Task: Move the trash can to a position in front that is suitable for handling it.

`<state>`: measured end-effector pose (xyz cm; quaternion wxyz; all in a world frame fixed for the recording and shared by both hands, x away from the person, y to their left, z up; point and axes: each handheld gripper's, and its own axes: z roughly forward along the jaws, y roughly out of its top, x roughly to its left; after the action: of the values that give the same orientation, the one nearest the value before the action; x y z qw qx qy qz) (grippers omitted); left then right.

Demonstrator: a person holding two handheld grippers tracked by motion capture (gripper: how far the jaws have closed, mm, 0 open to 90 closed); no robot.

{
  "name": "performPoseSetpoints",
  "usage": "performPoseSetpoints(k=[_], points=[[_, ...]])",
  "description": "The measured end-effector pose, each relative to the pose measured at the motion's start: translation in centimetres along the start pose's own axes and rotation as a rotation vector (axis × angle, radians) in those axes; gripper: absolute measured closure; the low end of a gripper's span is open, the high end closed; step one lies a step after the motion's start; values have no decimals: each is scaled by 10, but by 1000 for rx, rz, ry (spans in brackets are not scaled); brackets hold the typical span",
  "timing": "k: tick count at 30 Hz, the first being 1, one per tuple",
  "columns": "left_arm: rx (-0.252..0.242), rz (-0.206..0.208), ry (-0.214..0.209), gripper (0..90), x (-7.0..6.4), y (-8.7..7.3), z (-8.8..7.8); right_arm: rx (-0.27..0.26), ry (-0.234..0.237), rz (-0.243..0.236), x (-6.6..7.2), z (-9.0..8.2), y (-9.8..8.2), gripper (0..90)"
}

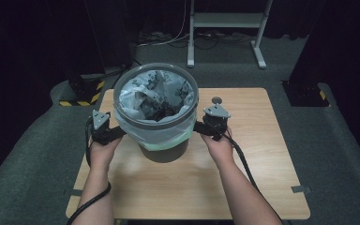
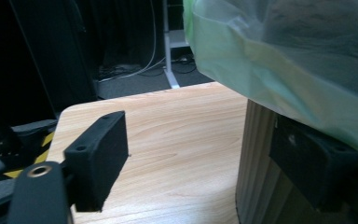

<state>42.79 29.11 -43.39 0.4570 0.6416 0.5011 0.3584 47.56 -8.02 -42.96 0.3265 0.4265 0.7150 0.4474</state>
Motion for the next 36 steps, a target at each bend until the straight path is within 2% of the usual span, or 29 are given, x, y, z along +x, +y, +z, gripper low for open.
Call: performPoseSetpoints(k=[3, 4, 6, 8, 14, 16, 18, 24, 28, 30, 31, 33, 34, 35, 36], points=[[5, -31, -20, 244, 0, -2, -1, 27, 21, -36, 3, 0, -3, 251], [5, -31, -20, 250, 0, -2, -1, 27, 21, -36, 3, 0, -3, 251], [7, -30, -24, 282, -2, -1, -3, 13, 20, -81, 6, -3, -4, 295], [7, -30, -24, 314, -4, -1, -3, 11, 23, -82, 6, -5, -3, 301], [25, -47, -51, 400, -8, -1, -2, 3, 58, -53, 1, -9, -6, 320], [37, -33, -65, 406, -11, -3, -2, 0, 66, -24, -1, -11, -8, 327], [39, -33, -68, 408, -11, -3, -2, -4, 69, -19, -2, -12, -9, 330], [50, -8, -80, 409, -16, -2, -3, -32, 79, 35, -5, -23, -18, 342], [60, 6, -100, 409, -20, -1, -5, -49, 95, 34, -7, -30, -22, 341], [62, 12, -100, 407, -20, 0, -5, -52, 92, 30, -8, -32, -22, 335], [65, 23, -96, 357, -20, 0, -6, -57, 69, 14, -8, -33, -23, 280], [64, 9, -96, 276, -16, -1, -6, -60, 43, -2, -10, -33, -23, 212], [64, 9, -96, 257, -16, -1, -6, -60, 43, -2, -10, -33, -23, 212], [64, 1, -56, 230, -14, -2, -4, -59, -8, -11, -11, -31, -22, 207], [64, 1, -56, 202, -14, -2, -4, -59, -8, -11, -11, -31, -22, 207]])
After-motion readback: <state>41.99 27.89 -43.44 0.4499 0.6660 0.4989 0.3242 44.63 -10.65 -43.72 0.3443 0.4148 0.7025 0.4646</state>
